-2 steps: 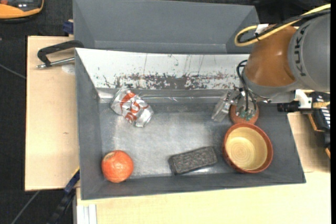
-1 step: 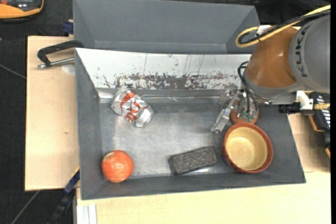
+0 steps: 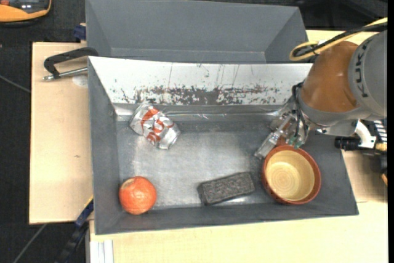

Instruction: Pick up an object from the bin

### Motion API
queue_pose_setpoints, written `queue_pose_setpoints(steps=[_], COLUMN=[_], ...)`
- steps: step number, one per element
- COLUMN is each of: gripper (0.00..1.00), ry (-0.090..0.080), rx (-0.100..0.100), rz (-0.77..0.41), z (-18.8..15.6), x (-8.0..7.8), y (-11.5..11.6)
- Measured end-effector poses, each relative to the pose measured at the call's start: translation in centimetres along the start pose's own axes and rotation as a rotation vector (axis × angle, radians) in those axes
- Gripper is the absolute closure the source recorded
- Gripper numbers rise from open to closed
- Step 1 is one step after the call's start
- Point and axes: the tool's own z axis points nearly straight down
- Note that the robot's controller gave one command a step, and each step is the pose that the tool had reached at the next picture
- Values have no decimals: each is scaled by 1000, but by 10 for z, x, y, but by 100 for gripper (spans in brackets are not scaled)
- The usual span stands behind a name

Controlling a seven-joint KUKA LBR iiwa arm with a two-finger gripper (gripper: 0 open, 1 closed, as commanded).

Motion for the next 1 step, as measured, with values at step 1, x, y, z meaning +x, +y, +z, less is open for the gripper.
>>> queue_pose_setpoints(steps=[1], gripper=[0], ry=[-18], rx=[-11], rz=[-265], z=[-125], x=[20], y=[-35])
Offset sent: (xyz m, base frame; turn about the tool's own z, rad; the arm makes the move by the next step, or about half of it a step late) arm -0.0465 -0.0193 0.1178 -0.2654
